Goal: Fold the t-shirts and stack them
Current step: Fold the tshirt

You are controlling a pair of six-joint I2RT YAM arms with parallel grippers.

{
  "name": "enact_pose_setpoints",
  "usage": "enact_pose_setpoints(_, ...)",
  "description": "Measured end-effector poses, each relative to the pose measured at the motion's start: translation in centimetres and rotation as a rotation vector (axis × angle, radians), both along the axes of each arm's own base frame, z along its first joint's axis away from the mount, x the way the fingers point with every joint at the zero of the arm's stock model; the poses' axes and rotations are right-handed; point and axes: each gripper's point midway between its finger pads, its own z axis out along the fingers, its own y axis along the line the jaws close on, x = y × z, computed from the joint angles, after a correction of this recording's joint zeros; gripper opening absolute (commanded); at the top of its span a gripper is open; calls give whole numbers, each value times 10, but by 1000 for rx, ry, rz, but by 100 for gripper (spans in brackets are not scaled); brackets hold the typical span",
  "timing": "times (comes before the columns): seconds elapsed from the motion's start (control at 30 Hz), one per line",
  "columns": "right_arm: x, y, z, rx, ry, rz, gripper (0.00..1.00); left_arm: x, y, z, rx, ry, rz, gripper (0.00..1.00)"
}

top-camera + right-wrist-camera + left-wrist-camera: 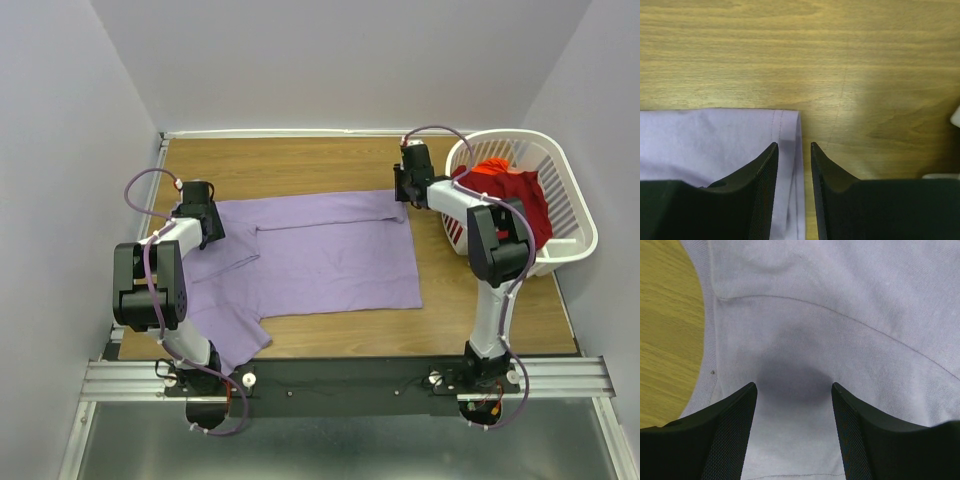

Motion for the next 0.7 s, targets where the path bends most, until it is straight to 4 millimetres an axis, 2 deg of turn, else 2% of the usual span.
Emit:
enact_pose_setpoints(0.2,-3,4,-22,49,52,9,39,0,0,0,0,0,0,70)
enact_pose_setpoints(0.47,-6,18,-24,128,75,38,39,0,0,0,0,0,0,70)
enact_pose_setpoints(0.6,-5,18,-25,148,79,34,30,0,0,0,0,0,0,70)
enact_pose_setpoints(0.7,-4,15,-25,162,81,25,18,0,0,0,0,0,0,70)
